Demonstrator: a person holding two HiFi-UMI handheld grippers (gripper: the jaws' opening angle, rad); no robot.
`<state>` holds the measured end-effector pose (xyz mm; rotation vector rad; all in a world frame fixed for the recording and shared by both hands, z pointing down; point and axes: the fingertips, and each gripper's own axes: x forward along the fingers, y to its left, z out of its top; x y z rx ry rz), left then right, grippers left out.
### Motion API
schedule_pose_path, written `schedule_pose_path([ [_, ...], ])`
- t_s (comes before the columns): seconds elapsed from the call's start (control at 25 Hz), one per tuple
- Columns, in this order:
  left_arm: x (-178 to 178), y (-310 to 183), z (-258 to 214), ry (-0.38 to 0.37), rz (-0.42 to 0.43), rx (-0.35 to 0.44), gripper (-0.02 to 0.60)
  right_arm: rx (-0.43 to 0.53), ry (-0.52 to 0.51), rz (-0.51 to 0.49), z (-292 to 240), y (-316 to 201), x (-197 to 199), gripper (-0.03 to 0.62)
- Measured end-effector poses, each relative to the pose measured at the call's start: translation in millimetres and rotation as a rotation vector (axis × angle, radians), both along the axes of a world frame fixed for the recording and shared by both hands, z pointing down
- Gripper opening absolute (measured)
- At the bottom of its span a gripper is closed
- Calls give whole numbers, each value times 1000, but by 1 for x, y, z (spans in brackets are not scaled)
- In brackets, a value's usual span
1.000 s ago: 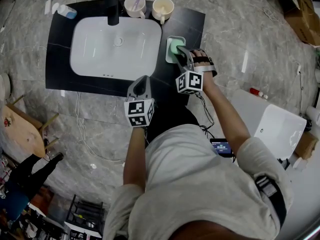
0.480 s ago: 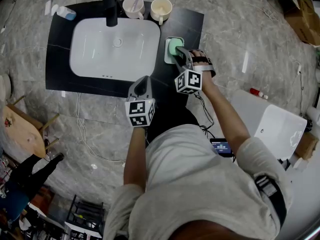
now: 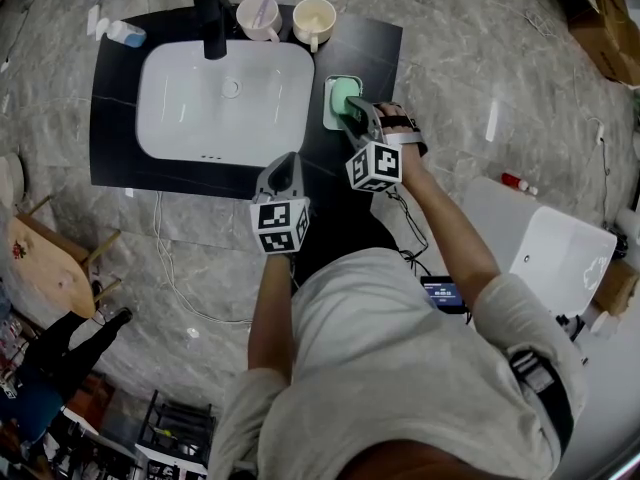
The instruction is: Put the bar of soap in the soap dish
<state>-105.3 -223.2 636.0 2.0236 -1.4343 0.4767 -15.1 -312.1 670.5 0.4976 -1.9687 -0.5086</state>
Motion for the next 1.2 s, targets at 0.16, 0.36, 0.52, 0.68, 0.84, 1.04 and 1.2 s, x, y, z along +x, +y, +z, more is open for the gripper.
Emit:
schedule_pose_path([
  [0.16,5,-4,3,-2,8,-6,18,-30,-49,18,-3,5,2,179],
  [0.36,17,-12,4,-15,35,-9,18,-120,-181,98,-15,13,8,179],
  [0.52,27,-18,0,-23,60,-1,18,-193,-290,188,-23,23,19,172],
  [0.68,35,-19,-3,-23,83,-1,18,-279,-392,301,-27,37,27,132],
  [0.84,39,-23,-7,-24,125,6,17,-355,-473,419,-29,52,28,78],
  [1.04,40,-27,-14,-16,200,28,18,-358,-492,520,-27,60,27,13],
  [1.2,32,-22,-17,-3,277,38,17,-348,-513,597,-31,71,18,-2],
])
